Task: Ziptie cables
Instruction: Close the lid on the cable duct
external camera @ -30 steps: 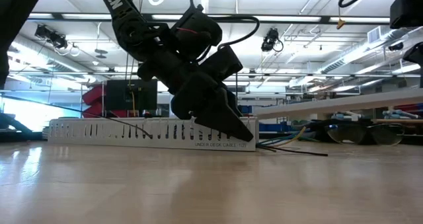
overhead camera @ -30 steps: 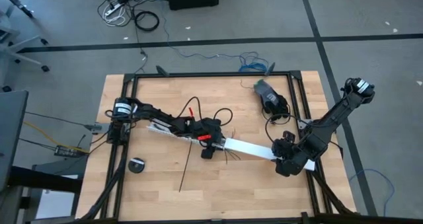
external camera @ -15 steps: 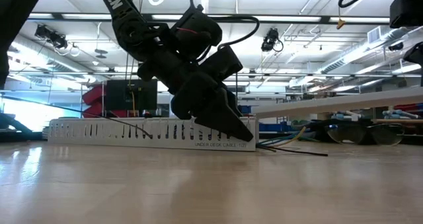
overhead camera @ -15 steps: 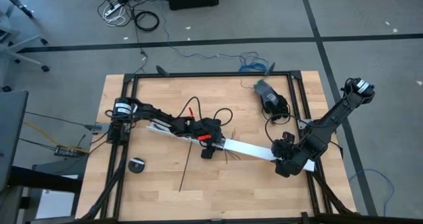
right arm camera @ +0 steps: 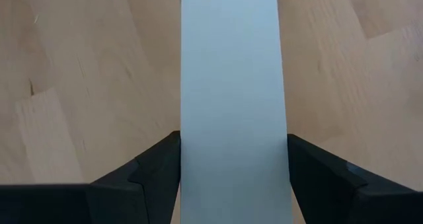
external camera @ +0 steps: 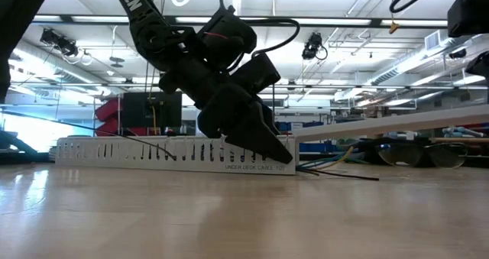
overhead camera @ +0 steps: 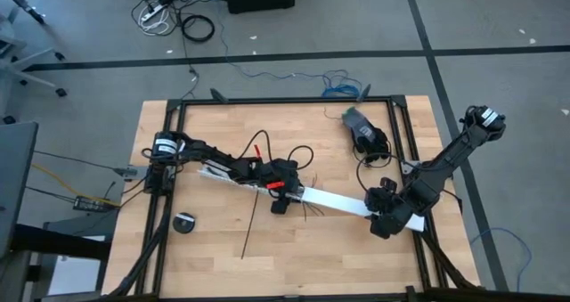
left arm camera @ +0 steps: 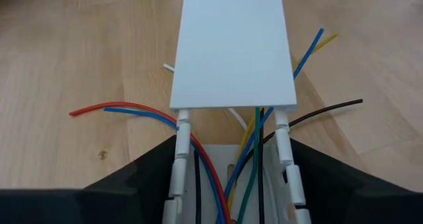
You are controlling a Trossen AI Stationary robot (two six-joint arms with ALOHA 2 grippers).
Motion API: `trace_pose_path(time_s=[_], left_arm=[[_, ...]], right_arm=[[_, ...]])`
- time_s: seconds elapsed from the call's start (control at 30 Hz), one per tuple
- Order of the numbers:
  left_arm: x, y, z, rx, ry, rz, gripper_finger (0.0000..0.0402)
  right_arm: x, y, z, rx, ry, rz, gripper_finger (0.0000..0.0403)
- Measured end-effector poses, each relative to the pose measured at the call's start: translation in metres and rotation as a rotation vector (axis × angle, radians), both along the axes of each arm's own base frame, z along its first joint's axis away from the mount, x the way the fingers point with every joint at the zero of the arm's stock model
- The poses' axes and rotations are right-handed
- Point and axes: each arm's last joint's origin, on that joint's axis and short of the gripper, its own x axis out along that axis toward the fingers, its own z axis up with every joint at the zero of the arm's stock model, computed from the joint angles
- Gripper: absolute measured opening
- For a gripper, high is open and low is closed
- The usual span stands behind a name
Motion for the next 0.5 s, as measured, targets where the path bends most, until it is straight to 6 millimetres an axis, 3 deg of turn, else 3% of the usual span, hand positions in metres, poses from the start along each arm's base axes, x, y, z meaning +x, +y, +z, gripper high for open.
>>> trace_pose_path(time_s=[0.5], left_arm=[[0.0, 0.0002, 0.0, 0.0, 0.0, 0.0, 0.0238]], right_arm=[[0.0054, -0.0032, 0.0008, -0.01, -0.018, 0.014, 0.0237]])
